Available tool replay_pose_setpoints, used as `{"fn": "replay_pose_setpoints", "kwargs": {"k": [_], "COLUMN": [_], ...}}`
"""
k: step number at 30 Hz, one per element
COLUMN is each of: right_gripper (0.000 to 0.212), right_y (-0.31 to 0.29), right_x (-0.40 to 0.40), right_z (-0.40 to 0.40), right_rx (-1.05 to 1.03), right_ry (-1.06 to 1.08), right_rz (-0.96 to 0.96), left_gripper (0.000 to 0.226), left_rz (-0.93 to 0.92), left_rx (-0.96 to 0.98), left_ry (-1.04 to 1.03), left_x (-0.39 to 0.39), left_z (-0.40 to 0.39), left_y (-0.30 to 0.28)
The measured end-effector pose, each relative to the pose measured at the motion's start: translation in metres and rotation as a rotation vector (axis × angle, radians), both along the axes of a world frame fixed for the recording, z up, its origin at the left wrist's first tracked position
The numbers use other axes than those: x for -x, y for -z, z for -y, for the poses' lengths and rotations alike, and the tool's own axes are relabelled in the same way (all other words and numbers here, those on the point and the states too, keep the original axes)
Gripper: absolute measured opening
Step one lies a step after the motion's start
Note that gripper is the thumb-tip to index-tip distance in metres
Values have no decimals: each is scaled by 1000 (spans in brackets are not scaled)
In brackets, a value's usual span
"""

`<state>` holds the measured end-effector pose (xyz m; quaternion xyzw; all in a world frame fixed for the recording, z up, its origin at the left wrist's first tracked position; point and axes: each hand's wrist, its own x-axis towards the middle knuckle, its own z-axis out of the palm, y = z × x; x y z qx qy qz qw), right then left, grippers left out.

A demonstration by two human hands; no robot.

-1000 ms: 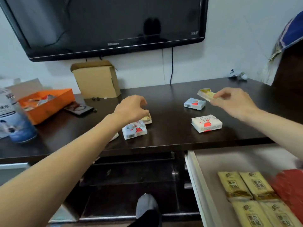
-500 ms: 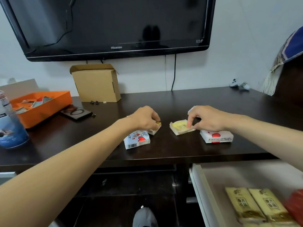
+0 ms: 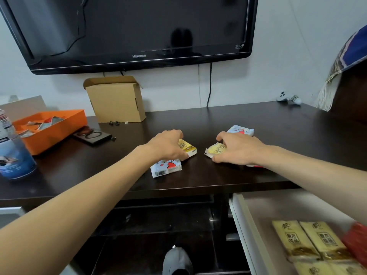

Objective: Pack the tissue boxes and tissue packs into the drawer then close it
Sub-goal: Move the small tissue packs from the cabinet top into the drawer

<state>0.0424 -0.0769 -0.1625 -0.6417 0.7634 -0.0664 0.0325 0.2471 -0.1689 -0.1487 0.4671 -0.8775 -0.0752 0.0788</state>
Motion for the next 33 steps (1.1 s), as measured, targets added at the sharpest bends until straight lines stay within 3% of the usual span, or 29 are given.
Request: {"fn": "replay_pose_setpoints", "kwargs": {"k": [9, 14, 25, 33], "right_gripper": [85, 81, 84, 91], "right_y": [-7, -11, 25, 45], "right_x": [15, 37, 95, 115], "right_z": [-47, -108, -225, -221], "right_rx": [396, 449, 220, -115], "right_ry": [-186, -243, -126, -78], "right_rz": [430, 483, 467, 390], "left_gripper": [86, 87, 85, 87], "left_rz": [-311, -453, -427, -101], "left_rx": [52, 34, -72, -136], "left_ry": [95, 196, 416, 461], "left_x": [8, 20, 77, 117], "left_z": [-48, -102, -198, -212], "left_y": [-26, -25, 31, 72]}}
